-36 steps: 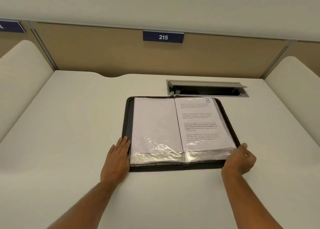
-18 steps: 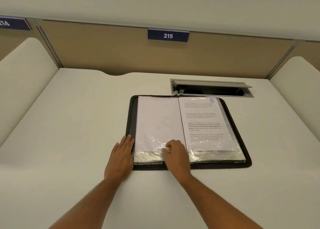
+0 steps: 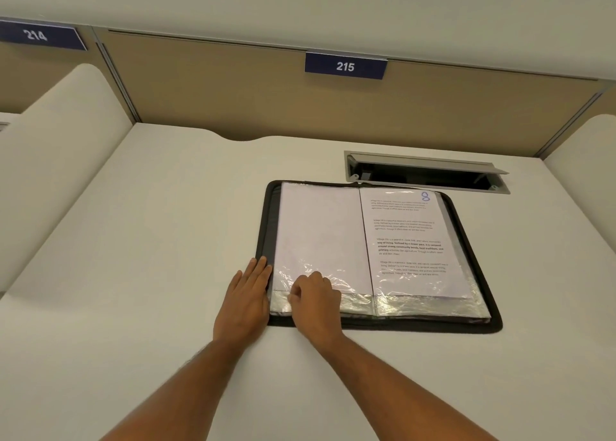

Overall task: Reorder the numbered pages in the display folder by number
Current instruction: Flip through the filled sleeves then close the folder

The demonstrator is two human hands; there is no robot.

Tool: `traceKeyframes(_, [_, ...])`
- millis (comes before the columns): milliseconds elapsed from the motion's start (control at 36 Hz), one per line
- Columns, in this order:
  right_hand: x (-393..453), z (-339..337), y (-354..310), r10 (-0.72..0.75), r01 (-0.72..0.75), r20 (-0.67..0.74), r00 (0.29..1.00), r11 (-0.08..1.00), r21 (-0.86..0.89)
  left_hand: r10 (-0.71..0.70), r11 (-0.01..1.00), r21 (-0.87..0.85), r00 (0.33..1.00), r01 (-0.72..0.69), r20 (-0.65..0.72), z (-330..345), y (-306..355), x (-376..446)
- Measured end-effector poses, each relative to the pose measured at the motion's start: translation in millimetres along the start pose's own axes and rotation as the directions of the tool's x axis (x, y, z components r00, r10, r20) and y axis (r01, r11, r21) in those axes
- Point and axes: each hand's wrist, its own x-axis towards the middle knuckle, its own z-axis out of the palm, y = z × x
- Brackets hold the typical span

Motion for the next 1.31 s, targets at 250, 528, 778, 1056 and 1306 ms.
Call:
traceKeyframes(250, [-1.3,-28.5,18.2,0.291,-0.220,-0.012,0.957,0.751,0.622,0.009,1.000,0.011,1.000,-0.009,-0.008,-1.0,1.7,-0.2])
traceKeyframes(528, [2.1,-81.7,89.2,0.607,-0.231,0.241,0.757,-0.096,0.968,0.009,1.000,0.021,1.000,-0.009,-0.015,-2.1,2.9,-0.1])
traceKeyframes(778, [-7.1,-93.3,122.5,0.669,-0.262,0.096,0.737,0.152,0.953,0.009,1.000,0.026,1.000,-0.009,-0.012,-3.3,4.1,0.1])
traceKeyframes(1056, [-14.4,-39.0,42.0,0.142,-0.146,0.047,0.989,0.859,0.491,0.001,0.999,0.043,1.000,-0.001,-0.008,-5.2,6.3,-0.9])
traceKeyframes(1306, [-6.5,-0.2,4.9,-0.075,0.063,0.074,0.994,0.986,0.154,0.007,1.000,0.013,1.000,-0.007,0.006,-5.9,6.4,-0.7])
